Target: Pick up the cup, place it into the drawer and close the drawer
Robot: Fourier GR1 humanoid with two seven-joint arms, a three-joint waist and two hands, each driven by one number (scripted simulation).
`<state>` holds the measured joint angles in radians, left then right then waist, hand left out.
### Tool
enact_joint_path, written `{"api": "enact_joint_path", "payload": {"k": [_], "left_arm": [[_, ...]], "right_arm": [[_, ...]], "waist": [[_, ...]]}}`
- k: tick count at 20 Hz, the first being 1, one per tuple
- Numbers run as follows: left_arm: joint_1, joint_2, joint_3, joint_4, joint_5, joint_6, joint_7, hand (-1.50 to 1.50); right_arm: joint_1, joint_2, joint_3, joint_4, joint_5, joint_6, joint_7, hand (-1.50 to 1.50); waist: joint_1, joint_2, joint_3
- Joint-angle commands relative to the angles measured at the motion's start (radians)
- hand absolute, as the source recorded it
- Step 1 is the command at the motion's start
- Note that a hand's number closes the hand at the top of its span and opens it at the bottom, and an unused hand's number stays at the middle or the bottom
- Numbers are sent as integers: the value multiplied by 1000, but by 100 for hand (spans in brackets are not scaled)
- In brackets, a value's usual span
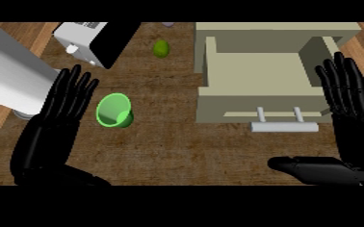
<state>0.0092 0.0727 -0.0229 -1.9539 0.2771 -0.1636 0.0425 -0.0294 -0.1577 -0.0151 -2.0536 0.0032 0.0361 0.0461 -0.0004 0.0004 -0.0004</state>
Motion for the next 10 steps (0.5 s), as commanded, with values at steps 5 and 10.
{"api": "enact_joint_path", "payload": {"k": [5,10], "left_arm": [[68,4,47,112,11,-61,-80,-150],[-59,1,103,341,-81,0,-165,-150]], "right_arm": [[14,36,37,-13,40,12,-11,-150],[-38,9,-37,89,2,42,-74,-150]], "waist": [[1,-1,0],[-2,1,0]]}}
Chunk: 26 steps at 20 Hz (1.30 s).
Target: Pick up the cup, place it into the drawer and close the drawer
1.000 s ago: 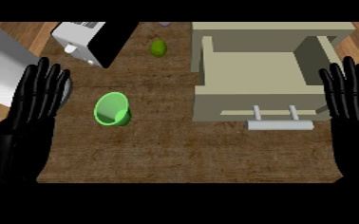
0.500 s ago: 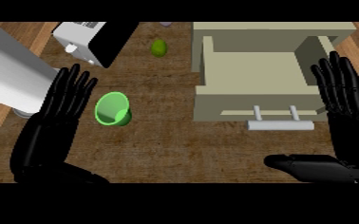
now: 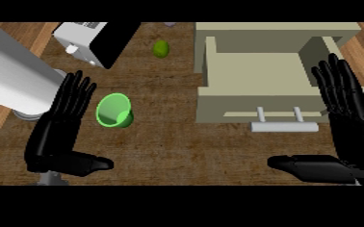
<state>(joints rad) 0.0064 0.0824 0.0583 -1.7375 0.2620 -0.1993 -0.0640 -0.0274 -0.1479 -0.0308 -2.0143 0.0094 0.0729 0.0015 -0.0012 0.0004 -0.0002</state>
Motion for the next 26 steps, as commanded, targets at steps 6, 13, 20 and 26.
{"api": "enact_joint_path", "payload": {"k": [6,13,20,26], "left_arm": [[-23,53,112,290,-67,-18,-190,-150],[-126,51,116,596,-171,22,-336,-150],[-219,134,191,912,-167,-49,-521,-150],[-402,141,226,1265,-208,-22,-730,-150]], "right_arm": [[-56,-12,-35,17,-11,14,44,-150],[-43,-1,-51,40,-16,32,-7,-150],[-21,-5,-89,99,-27,65,-104,-150],[-30,-21,-92,-12,-53,76,25,-150]], "waist": [[0,0,0],[-3,1,0],[-4,1,0],[-14,3,-1]]}}
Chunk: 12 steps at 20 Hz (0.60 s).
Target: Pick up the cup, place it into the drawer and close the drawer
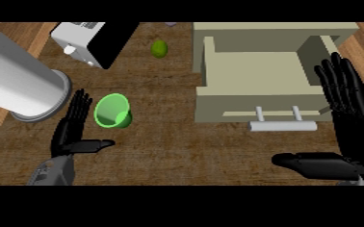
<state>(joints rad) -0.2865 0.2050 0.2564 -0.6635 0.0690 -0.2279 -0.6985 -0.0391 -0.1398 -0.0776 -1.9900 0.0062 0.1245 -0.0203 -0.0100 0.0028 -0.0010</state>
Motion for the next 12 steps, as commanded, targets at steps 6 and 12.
{"api": "enact_joint_path", "payload": {"k": [6,12], "left_arm": [[-84,23,15,334,-44,-34,-275,-150],[-164,59,38,480,-60,-41,-353,-150]], "right_arm": [[47,30,11,67,22,26,-113,-150],[-64,3,4,49,9,21,11,-150]], "waist": [[-2,1,0],[-11,6,-2]]}}
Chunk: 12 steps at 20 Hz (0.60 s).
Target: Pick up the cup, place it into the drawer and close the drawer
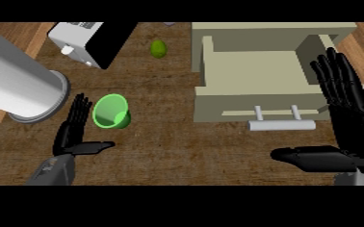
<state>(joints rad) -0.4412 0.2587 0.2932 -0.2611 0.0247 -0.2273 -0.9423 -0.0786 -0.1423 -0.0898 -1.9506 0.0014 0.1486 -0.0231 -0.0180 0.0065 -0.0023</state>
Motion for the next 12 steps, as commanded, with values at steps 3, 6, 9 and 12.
{"api": "enact_joint_path", "payload": {"k": [3,6,9,12], "left_arm": [[-24,8,5,85,-19,-29,-131,-150],[-48,-29,1,98,-24,-1,-117,-150],[-86,-47,2,95,-23,14,-99,-150],[-91,8,16,112,-13,-63,-83,-150]], "right_arm": [[17,-2,-7,14,-4,17,-27,-150],[-25,9,2,26,5,2,-20,-150],[31,27,33,-25,19,0,-3,-150],[-16,-3,-3,-22,-26,20,45,-150]], "waist": [[-8,4,-1],[-5,4,-1],[-11,3,-1],[-17,8,-2]]}}
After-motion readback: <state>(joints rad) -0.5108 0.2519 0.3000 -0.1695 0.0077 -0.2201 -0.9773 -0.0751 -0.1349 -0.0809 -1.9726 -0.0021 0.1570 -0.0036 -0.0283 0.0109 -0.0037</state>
